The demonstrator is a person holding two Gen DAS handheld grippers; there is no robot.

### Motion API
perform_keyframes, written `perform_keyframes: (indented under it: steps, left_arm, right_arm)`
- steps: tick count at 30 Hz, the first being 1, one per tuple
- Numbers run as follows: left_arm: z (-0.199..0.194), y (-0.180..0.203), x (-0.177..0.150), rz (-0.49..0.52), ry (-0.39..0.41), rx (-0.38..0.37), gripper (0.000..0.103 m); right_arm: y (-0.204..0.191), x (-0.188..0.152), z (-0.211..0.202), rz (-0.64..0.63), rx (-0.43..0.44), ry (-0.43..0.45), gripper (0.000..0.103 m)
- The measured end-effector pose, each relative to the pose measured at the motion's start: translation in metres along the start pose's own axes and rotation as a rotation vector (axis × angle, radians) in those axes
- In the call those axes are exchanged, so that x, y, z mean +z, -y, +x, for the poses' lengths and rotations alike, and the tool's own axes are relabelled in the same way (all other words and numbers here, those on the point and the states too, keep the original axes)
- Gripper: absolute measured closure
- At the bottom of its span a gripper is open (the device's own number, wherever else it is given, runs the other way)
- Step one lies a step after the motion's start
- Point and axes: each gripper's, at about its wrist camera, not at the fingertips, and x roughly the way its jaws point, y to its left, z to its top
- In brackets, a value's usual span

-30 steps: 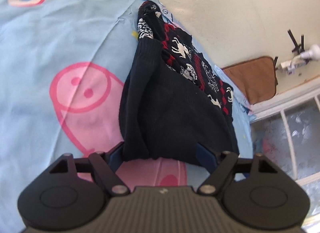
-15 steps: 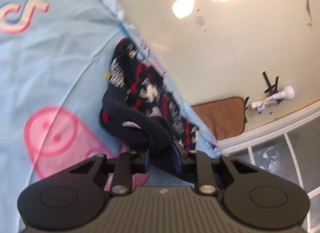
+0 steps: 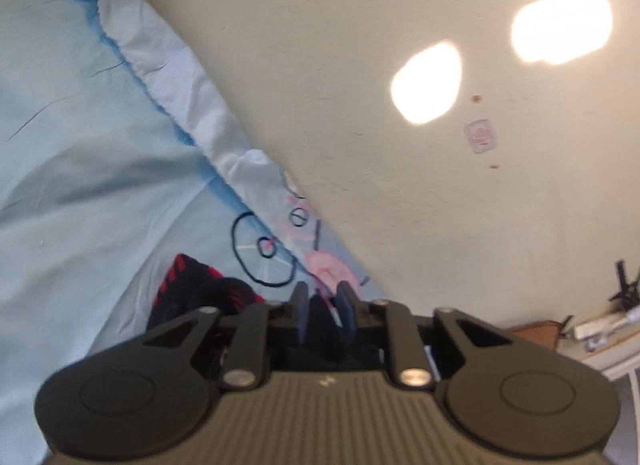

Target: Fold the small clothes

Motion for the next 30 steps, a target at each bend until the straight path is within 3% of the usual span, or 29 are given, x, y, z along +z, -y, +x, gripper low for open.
perform_keyframes:
  steps: [1,2,4,6,8,9,10,12,13,14,15,18,21,24,26,28,30]
  left_arm:
    - [0.005,-0.005,0.001,-0.021,-0.006,0.015,0.072]
    - [0.006,-0.013,-0.001,-0.047,-0.004,-0.008,0.071]
    - [-0.003,-0.018,-0.005,-0.031,0.013,-0.062,0.059]
    - [-0.020,-0.011,-0.012,0.042,0.067,-0.057,0.047]
    - [-0.032,0.002,-0.023,0.133,0.120,-0.055,0.027]
    - [-0.036,0.009,-0.030,0.182,0.139,-0.055,0.017]
    - [-0.038,0.015,-0.035,0.222,0.151,-0.056,0.014]
    - [-0.039,0.023,-0.046,0.273,0.161,-0.057,0.013]
    - [-0.037,0.025,-0.051,0.284,0.157,-0.060,0.013]
    - [-0.034,0.025,-0.055,0.292,0.150,-0.062,0.013]
    - [-0.032,0.026,-0.059,0.297,0.144,-0.059,0.013]
    - [-0.027,0.028,-0.066,0.328,0.137,-0.045,0.015]
    - [-0.015,0.030,-0.071,0.391,0.177,0.098,0.021]
    - [0.010,0.012,-0.065,0.369,0.154,0.234,0.036]
    - [0.007,-0.001,-0.060,0.331,0.163,0.215,0.039]
    - [-0.006,-0.005,-0.056,0.282,0.160,0.168,0.038]
    - [-0.021,-0.005,-0.056,0.279,0.184,0.138,0.035]
  right_arm:
    - [0.002,-0.004,0.013,0.025,-0.037,-0.020,0.061]
    - [0.007,-0.008,0.017,0.068,-0.056,-0.026,0.057]
    - [0.025,-0.016,0.008,0.207,-0.011,0.017,0.055]
    - [0.034,-0.021,-0.009,0.320,0.018,0.081,0.053]
    - [0.033,-0.024,-0.024,0.378,0.061,0.112,0.053]
    - [0.030,-0.024,-0.027,0.398,0.107,0.111,0.049]
    - [0.026,-0.024,-0.026,0.410,0.140,0.101,0.042]
    - [0.015,-0.028,-0.021,0.418,0.166,0.066,0.037]
    - [0.010,-0.031,-0.016,0.422,0.174,0.035,0.041]
    - [0.006,-0.034,-0.007,0.428,0.187,-0.005,0.054]
    - [0.003,-0.037,-0.002,0.433,0.206,-0.021,0.082]
    - [0.003,-0.033,-0.018,0.405,0.154,0.068,0.089]
    - [0.008,-0.032,-0.023,0.389,0.065,0.119,0.089]
    - [0.012,-0.051,0.005,0.428,0.021,0.034,0.083]
    - [0.015,-0.058,0.001,0.461,0.022,0.067,0.076]
    - [0.018,-0.058,-0.010,0.475,0.040,0.088,0.061]
    - [0.021,-0.061,-0.022,0.499,0.037,0.111,0.056]
